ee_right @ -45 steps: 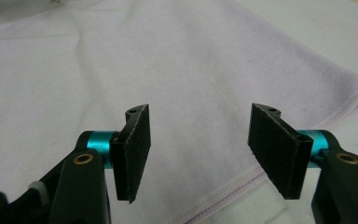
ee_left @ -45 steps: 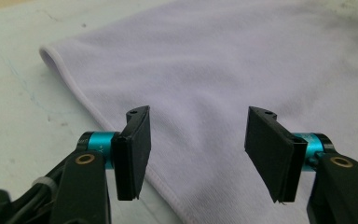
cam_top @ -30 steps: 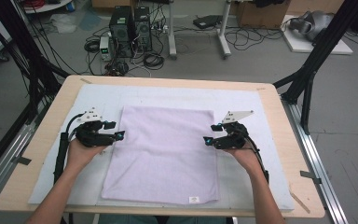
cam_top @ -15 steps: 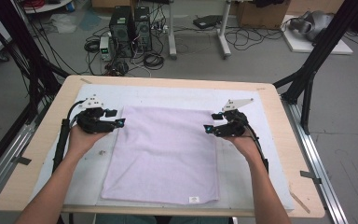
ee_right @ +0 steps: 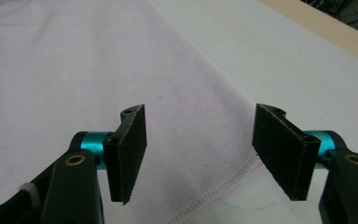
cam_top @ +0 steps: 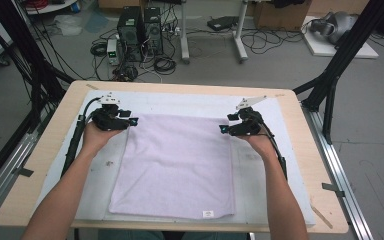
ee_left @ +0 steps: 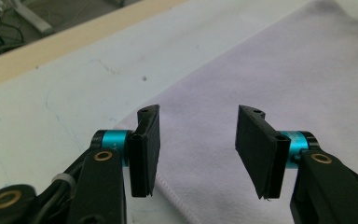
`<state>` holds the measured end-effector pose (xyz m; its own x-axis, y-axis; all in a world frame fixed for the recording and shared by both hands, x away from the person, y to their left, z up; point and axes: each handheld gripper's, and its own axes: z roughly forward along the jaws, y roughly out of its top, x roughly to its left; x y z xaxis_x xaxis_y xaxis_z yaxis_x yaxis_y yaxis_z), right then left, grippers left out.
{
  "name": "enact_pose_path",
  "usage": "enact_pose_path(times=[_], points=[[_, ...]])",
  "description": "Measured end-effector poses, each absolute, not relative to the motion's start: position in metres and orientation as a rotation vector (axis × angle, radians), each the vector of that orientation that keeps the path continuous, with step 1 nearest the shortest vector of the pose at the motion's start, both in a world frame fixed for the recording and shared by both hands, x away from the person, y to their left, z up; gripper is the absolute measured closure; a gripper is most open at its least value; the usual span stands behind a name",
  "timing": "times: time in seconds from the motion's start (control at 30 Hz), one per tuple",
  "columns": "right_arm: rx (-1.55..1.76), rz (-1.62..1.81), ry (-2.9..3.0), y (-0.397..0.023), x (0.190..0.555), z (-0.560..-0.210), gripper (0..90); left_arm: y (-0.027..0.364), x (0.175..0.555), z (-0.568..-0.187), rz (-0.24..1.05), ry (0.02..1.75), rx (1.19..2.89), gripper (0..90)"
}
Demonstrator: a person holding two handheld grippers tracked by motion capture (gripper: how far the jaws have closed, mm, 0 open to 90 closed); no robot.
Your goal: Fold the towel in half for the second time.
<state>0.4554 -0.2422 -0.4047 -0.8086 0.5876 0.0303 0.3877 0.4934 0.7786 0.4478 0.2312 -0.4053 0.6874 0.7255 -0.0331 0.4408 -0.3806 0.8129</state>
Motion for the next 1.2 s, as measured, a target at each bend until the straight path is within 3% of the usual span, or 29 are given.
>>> enact_pose_path(times=[0.27, 0.47, 0.6, 0.63, 0.67, 0.73, 0.9, 1.2], points=[[0.953, 1.106, 2.474, -0.251, 0.466, -0.429, 35.4, 0.228, 0.462, -0.428, 0.471, 0.993, 2.047, 51.2], [1.033, 1.082, 2.466, -0.259, 0.469, -0.442, 38.5, 0.229, 0.469, -0.446, 0.427, 1.094, 2.049, 51.0], [1.070, 1.114, 2.449, -0.256, 0.467, -0.447, 48.8, 0.229, 0.469, -0.446, 0.439, 1.110, 2.032, 53.8], [1.069, 1.116, 2.446, -0.256, 0.467, -0.447, 54.1, 0.229, 0.468, -0.445, 0.422, 1.105, 2.033, 57.5], [1.064, 1.128, 2.452, -0.255, 0.465, -0.447, 65.4, 0.229, 0.468, -0.445, 0.393, 1.085, 2.034, 68.7], [1.010, 1.162, 2.490, -0.251, 0.463, -0.447, 80.1, 0.228, 0.468, -0.446, 0.371, 1.077, 2.031, 77.4], [1.039, 1.182, 2.499, -0.250, 0.463, -0.446, 84.9, 0.228, 0.467, -0.443, 0.371, 1.062, 2.043, 84.8], [0.959, 1.251, 2.434, -0.253, 0.454, -0.422, 85.5, 0.237, 0.452, -0.420, 0.433, 0.956, 1.983, 85.4]])
